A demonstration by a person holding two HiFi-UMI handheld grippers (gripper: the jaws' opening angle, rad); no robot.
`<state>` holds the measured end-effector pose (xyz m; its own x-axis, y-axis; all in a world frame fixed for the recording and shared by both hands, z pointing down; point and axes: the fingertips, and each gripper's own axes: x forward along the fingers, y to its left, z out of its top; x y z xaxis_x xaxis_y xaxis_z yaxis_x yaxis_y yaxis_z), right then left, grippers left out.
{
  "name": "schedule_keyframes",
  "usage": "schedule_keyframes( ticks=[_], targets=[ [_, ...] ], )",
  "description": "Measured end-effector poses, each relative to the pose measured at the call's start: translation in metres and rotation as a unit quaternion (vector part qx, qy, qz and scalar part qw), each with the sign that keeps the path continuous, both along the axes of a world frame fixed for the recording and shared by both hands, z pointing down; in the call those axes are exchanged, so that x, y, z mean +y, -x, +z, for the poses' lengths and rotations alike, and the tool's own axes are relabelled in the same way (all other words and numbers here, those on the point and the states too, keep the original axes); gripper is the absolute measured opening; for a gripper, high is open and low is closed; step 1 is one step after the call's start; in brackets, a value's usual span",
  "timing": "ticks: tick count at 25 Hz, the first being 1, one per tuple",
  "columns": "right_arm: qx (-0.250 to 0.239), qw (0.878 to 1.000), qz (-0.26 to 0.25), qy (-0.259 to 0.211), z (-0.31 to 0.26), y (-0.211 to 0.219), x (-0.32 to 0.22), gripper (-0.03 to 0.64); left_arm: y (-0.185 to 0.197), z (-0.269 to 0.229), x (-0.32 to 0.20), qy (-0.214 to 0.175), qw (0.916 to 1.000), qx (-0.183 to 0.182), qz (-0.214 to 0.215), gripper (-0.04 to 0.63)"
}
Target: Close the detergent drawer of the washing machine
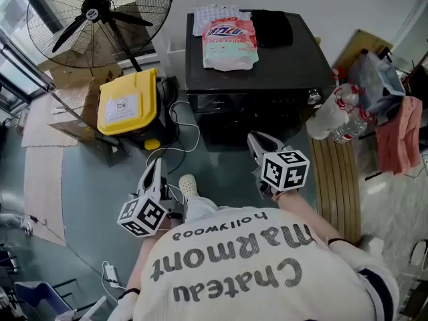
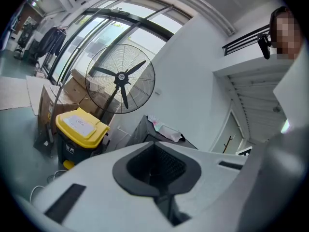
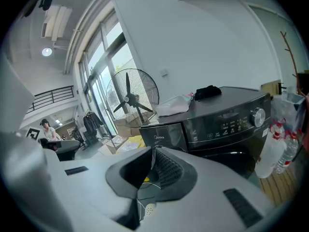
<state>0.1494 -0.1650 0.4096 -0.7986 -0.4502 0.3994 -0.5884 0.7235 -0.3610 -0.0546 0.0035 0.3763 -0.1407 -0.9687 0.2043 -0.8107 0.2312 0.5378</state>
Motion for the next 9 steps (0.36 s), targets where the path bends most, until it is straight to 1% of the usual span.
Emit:
schedule_keyframes(
  ticks=[4,9],
  targets=[
    [-0.001,1.0,-0.002,-0.005,-0.007,0.0,-0.004,0.043,0.001,-0.009,-0.003,-0.007,1.0,-0.004,0.0,0.008],
    [-0.006,1.0,0.005,0.002,-0.005,-0.002,-0.01,0.044,0.003,-0.011,-0.004,-0.01,0.9999,-0.009,-0.002,0.008]
  ],
)
